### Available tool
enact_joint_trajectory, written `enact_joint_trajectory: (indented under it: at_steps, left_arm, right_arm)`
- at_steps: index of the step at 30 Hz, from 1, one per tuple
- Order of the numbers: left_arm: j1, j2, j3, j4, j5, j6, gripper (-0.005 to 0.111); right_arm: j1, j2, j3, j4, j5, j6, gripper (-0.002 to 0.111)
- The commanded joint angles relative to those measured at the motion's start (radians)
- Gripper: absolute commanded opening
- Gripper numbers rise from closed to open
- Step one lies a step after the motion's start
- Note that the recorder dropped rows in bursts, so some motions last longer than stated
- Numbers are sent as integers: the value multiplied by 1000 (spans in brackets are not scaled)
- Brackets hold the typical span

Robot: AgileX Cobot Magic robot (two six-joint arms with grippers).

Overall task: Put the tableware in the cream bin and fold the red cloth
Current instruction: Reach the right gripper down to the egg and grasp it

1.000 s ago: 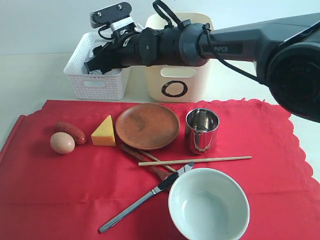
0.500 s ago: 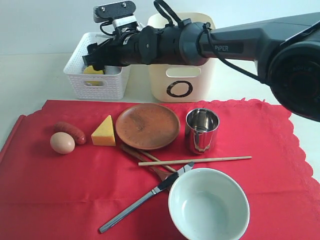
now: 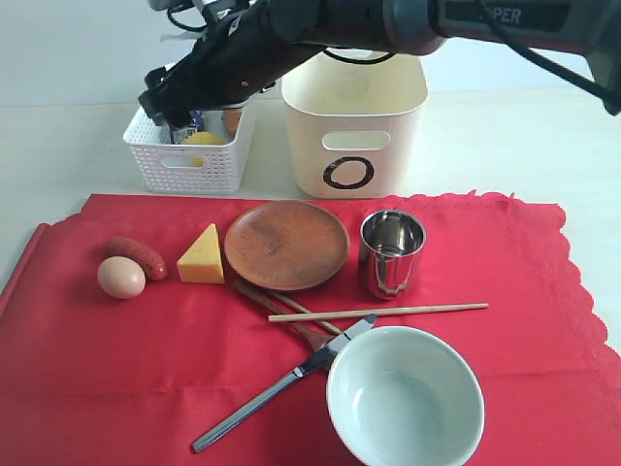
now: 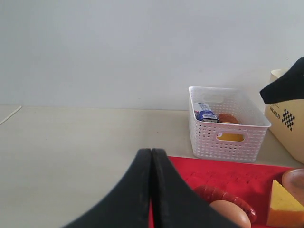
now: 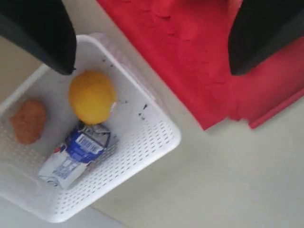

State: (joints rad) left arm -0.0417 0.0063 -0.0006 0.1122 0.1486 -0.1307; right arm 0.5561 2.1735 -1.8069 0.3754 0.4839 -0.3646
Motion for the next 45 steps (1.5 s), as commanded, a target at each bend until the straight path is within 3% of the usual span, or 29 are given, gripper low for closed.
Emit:
enact_joint_trajectory:
  at_steps: [1, 5, 16, 34, 37, 41, 45]
  left_arm:
    - [2, -6, 1, -1, -5, -1, 1]
    - [2, -6, 1, -1, -5, -1, 1]
    - [2, -6, 1, -1, -5, -1, 1]
    - [2, -6, 1, -1, -5, -1, 1]
    - [2, -6, 1, -1, -5, -1, 1]
    - [2, -6, 1, -1, -5, -3, 1]
    - [2, -6, 1, -1, -5, -3, 1]
  right_arm:
    - [52, -9, -4, 15, 95, -112, 81]
    - [129, -7, -4, 17, 145, -182, 81]
    - [224, 59, -4, 18, 152, -295, 81]
    - [257, 195, -4, 39, 157, -447, 80]
    - [257, 195, -4, 45, 159, -457, 74]
    - [257, 195, -4, 92, 157, -483, 56]
    - [257, 197, -4, 154, 124, -483, 49]
